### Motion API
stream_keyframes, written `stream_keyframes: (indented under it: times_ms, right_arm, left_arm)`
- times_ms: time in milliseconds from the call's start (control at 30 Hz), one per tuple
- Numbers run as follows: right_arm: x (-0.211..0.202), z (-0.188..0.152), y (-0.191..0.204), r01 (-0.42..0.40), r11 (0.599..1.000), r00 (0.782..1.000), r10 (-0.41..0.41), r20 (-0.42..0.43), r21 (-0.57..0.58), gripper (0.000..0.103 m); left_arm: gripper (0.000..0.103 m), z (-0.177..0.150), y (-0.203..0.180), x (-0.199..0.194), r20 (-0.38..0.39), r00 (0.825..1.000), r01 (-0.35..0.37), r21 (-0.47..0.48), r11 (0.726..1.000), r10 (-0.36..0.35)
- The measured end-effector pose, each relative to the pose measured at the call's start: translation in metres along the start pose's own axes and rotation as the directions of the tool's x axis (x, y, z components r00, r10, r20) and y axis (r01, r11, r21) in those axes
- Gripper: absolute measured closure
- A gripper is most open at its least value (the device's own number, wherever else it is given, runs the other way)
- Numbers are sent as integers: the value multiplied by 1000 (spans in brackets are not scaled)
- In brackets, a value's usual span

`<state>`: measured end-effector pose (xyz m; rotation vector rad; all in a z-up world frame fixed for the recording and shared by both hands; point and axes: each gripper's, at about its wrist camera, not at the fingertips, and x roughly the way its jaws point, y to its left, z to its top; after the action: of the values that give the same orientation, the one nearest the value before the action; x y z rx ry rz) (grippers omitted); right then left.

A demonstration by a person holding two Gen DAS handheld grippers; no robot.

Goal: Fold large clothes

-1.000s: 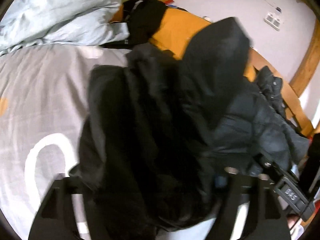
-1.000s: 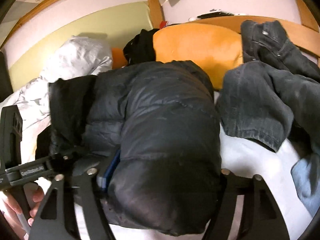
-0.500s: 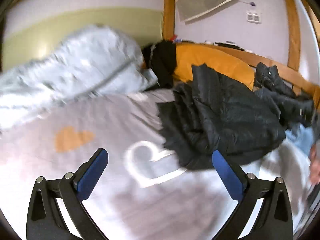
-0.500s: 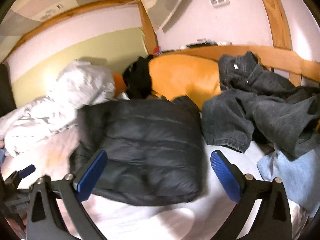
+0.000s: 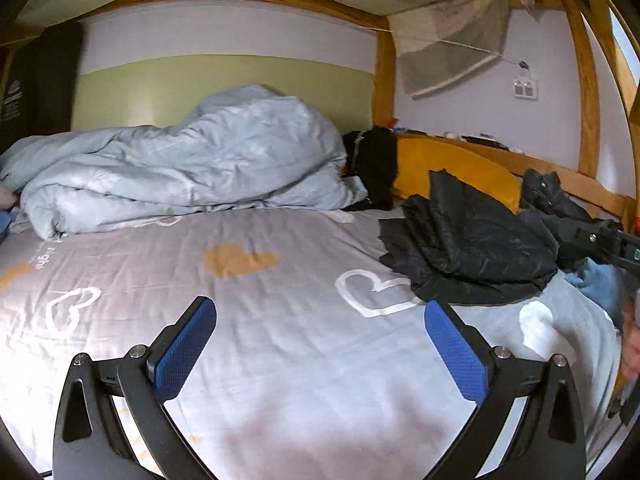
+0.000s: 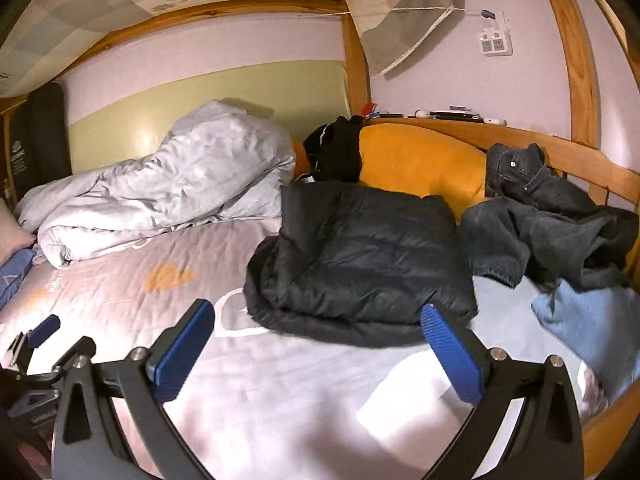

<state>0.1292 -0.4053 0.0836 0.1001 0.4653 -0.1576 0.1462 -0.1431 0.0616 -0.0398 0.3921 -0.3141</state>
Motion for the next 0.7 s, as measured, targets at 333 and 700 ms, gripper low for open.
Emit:
stream_keyframes:
  times_ms: [333,700]
  right_arm:
    - [22,-64,29,86,996,987,-89,134,23,0]
    - [34,-91,46,197,980,957,-195,214,10,0]
  left_arm:
    - [0,-16,9,27,71,997,-41,45,998,37]
    - [0,-35,20,38,56,998,-40,-11,999,40]
